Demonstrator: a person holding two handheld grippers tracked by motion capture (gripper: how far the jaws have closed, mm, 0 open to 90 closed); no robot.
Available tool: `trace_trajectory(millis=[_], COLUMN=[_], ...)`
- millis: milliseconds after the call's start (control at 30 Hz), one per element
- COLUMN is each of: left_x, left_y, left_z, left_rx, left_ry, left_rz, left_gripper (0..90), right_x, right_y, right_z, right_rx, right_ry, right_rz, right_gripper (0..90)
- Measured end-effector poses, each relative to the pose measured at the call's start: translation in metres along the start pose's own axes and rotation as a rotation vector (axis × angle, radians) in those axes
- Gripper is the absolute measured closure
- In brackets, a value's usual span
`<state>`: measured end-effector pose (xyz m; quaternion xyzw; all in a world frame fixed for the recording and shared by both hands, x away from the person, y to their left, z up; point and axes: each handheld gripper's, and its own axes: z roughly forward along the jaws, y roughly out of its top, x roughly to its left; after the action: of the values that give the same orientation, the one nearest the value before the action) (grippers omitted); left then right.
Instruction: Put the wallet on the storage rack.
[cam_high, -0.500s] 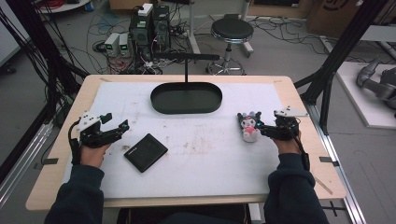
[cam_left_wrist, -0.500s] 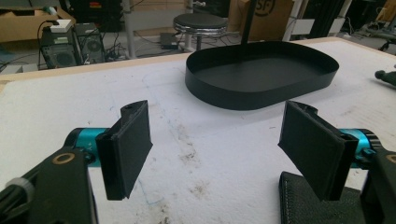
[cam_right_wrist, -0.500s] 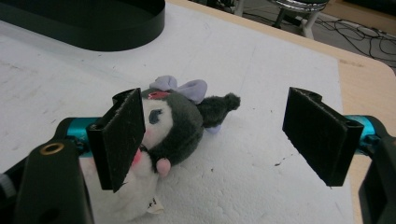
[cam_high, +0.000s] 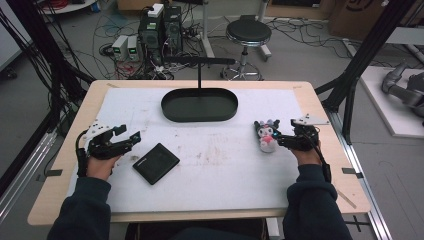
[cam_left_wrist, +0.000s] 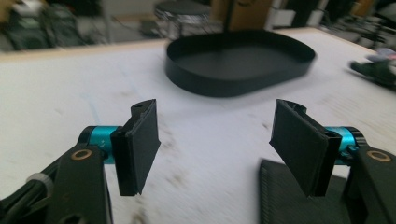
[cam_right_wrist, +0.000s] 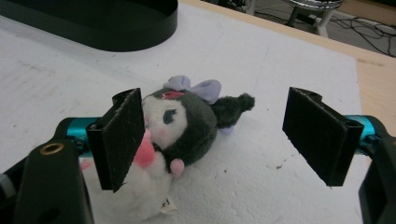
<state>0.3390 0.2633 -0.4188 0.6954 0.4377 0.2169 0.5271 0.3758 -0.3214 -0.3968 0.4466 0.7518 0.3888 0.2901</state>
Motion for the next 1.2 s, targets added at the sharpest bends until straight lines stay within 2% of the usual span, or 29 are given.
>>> trace_trajectory(millis=[100, 133, 233, 267, 300, 367, 500, 567, 633, 767, 867, 967, 1000, 1067, 1133, 1167, 1200], left_x=[-0.004, -0.006, -0.007, -0.006, -0.005, -0.003, -0.006, -0.009, -0.012, -0.014, -0.013, -0.014, -0.014, -0.011, -0.009, -0.006, -0.006], left_y=[-0.005, -0.007, -0.008, -0.009, -0.009, -0.012, -0.016, -0.018, -0.023, -0.022, -0.022, -0.021, -0.021, -0.020, -0.020, -0.019, -0.019], left_z=[0.003, 0.004, 0.006, 0.007, 0.008, 0.011, 0.018, 0.023, 0.029, 0.031, 0.030, 0.030, 0.029, 0.028, 0.027, 0.026, 0.026], left_rx=[0.080, 0.109, 0.134, 0.150, 0.157, 0.201, 0.253, 0.292, 0.355, 0.361, 0.355, 0.344, 0.338, 0.316, 0.304, 0.290, 0.290], left_ry=[-0.031, -0.040, -0.038, -0.053, -0.066, -0.105, -0.207, -0.225, -0.237, -0.227, -0.209, -0.200, -0.195, -0.194, -0.206, -0.226, -0.226], left_rz=[0.026, 0.020, 0.028, 0.021, 0.017, 0.016, -0.002, 0.009, 0.017, 0.004, -0.004, 0.031, 0.031, 0.017, -0.001, -0.022, -0.022], left_gripper=[31.2, 30.7, 31.8, 31.8, 37.6, 41.6, 45.4, 45.6, 45.5, 48.6, 57.5, 60.4, 64.0, 71.9, 74.1, 75.3, 76.4], right_x=[0.002, 0.002, 0.004, 0.004, 0.005, 0.005, 0.004, 0.004, 0.005, 0.006, 0.006, 0.006, 0.006, 0.006, 0.007, 0.007, 0.007], right_y=[0.000, 0.000, 0.000, 0.000, 0.000, 0.000, -0.001, -0.001, 0.000, 0.000, 0.000, 0.000, 0.000, 0.000, 0.001, 0.001, 0.001], right_z=[0.000, 0.000, 0.001, 0.001, 0.002, 0.004, 0.005, 0.005, 0.006, 0.005, 0.005, 0.005, 0.005, 0.005, 0.005, 0.005, 0.005], right_rx=[0.005, 0.006, 0.012, 0.012, 0.020, 0.025, 0.026, 0.029, 0.030, 0.032, 0.029, 0.029, 0.026, 0.026, 0.026, 0.026, 0.026], right_ry=[0.002, 0.000, -0.002, -0.002, -0.001, -0.003, -0.004, -0.004, -0.003, -0.003, -0.012, -0.014, -0.016, -0.018, -0.020, -0.017, -0.017], right_rz=[-0.002, -0.005, -0.016, -0.016, -0.016, -0.017, -0.018, -0.020, -0.023, -0.025, -0.023, -0.020, -0.016, -0.014, -0.018, -0.018, -0.018], right_gripper=[21.2, 21.2, 21.2, 21.2, 21.2, 21.1, 21.2, 21.2, 21.2, 21.2, 21.2, 21.2, 21.2, 21.2, 21.2, 21.2, 21.2])
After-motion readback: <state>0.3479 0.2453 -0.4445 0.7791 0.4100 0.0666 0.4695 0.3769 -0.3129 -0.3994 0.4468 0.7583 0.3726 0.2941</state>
